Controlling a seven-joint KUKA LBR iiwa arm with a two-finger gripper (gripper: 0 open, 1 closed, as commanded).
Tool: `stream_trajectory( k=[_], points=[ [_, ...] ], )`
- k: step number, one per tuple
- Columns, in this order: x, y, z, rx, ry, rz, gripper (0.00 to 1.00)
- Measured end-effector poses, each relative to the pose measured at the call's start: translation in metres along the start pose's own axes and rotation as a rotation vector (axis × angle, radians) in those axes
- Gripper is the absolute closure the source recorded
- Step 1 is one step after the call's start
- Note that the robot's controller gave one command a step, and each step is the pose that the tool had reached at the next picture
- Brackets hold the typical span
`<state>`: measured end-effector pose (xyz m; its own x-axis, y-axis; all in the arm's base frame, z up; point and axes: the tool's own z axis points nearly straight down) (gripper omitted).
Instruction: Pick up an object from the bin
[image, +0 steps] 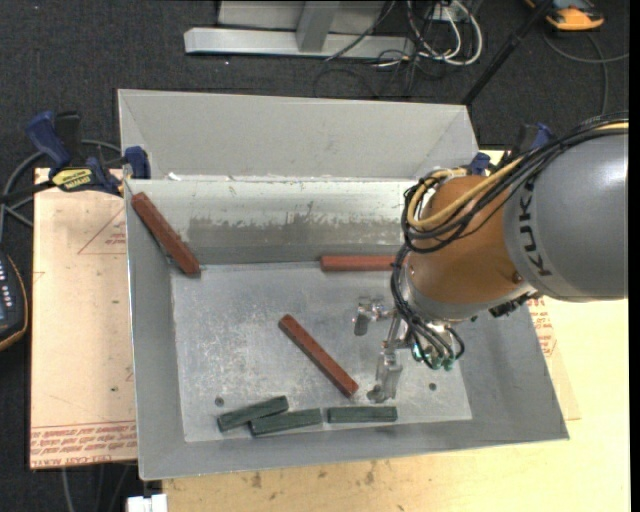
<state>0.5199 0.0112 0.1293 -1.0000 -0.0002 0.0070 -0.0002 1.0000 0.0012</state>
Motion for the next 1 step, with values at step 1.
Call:
stream_trajectory(
  k=[1],
  points=[
    [-0.0310,0.0351,0.0594,-0.001,-0.005,0.156,0.00]
  ],
)
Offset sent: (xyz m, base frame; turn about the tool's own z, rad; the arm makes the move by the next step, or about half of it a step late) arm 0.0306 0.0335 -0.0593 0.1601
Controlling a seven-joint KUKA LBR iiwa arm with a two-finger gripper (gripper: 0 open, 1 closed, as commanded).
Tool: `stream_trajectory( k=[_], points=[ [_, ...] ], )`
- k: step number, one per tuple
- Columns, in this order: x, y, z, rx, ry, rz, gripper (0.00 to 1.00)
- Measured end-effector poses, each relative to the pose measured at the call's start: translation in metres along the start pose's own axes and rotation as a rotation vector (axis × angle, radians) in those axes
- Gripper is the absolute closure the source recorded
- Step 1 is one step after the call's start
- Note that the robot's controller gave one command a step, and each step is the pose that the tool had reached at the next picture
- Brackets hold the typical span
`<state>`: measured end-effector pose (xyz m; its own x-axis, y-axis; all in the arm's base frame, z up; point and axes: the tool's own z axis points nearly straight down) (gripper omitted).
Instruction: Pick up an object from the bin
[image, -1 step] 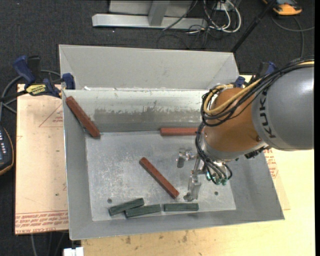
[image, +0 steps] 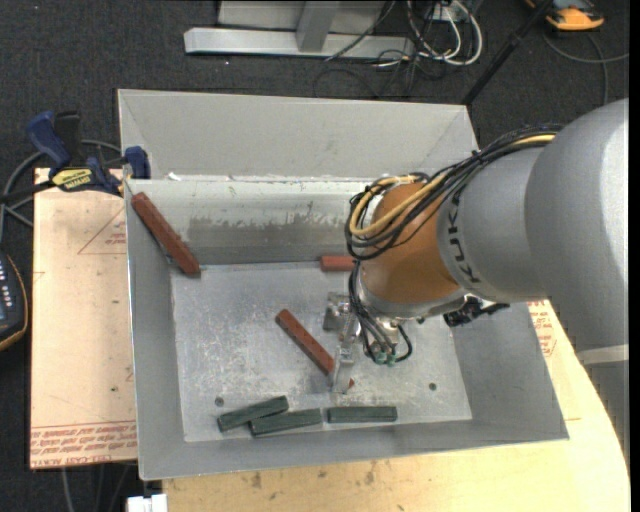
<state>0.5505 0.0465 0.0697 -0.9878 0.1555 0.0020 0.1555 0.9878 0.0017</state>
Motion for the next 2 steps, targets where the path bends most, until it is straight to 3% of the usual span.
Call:
stream_trajectory(
  k=[1,2],
  points=[
    [0.0098,0.0289,-0.0307,-0.002,-0.005,0.179,0.00],
    [0.0064,0.0229,-0.0311,0.000,-0.003,0.231,0.00]
  ],
)
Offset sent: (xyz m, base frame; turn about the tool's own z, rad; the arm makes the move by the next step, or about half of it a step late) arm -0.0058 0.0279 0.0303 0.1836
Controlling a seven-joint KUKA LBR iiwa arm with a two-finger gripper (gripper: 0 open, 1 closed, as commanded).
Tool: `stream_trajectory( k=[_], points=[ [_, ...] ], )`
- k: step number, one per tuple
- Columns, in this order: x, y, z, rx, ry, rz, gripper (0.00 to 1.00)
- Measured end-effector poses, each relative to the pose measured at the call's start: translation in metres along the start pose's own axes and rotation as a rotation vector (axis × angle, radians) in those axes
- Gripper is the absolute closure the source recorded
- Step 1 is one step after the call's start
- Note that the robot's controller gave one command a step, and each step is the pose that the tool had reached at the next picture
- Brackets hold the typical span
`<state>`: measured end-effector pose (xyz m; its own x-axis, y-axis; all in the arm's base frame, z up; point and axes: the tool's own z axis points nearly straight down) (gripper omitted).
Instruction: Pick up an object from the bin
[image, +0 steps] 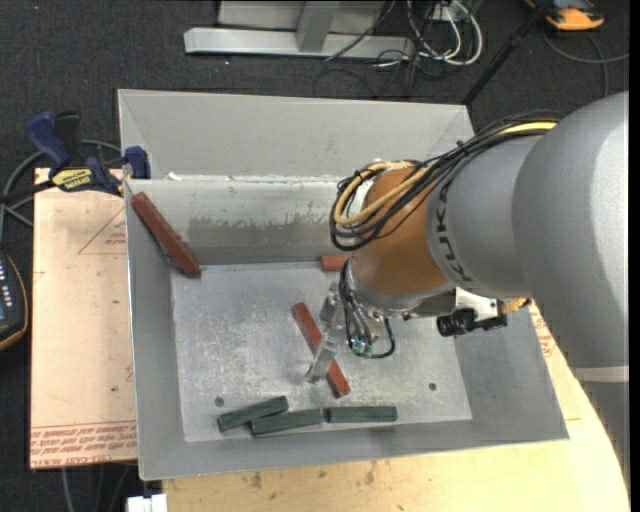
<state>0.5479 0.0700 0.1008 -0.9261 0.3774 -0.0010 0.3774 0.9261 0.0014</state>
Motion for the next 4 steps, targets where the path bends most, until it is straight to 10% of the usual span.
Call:
stream_trajectory(
  k=[2,3,4],
  points=[
    [0.001,0.007,0.032,0.001,0.001,0.165,0.00],
    [0.000,0.008,0.030,0.000,-0.001,0.164,1.00],
    [-0.001,0.008,0.003,-0.001,-0.001,0.162,1.00]
  ],
)
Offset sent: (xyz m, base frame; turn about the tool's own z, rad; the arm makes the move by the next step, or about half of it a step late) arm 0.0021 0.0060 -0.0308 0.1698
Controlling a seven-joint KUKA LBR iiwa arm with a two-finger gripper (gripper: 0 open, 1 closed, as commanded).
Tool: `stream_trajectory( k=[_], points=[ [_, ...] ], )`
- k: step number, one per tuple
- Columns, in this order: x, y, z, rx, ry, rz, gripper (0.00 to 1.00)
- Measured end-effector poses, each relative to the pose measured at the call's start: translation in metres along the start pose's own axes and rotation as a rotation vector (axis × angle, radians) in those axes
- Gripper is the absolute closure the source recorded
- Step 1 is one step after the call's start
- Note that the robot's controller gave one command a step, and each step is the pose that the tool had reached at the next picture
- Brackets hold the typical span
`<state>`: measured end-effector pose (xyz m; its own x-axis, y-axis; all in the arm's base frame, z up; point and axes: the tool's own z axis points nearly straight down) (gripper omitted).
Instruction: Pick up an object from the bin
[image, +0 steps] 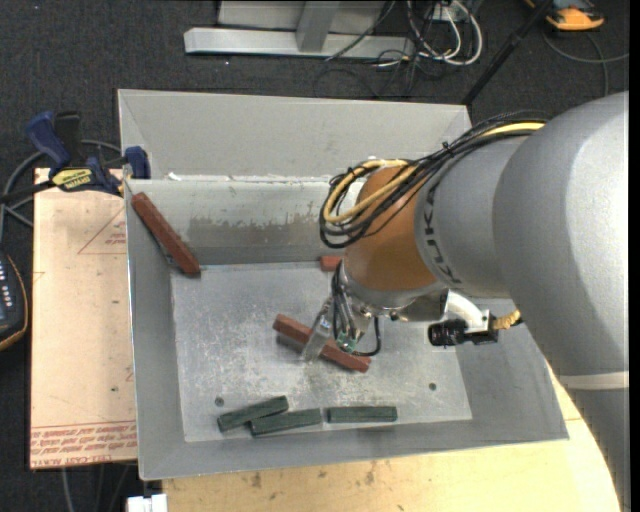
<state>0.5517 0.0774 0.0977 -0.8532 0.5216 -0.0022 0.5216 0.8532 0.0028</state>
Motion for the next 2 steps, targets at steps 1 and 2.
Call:
stream_trajectory(
  k=[1,2],
  points=[
    [-0.001,0.001,-0.040,-0.001,-0.001,-0.003,1.00],
    [-0.002,0.003,-0.095,-0.002,-0.003,-0.006,1.00]
  ],
)
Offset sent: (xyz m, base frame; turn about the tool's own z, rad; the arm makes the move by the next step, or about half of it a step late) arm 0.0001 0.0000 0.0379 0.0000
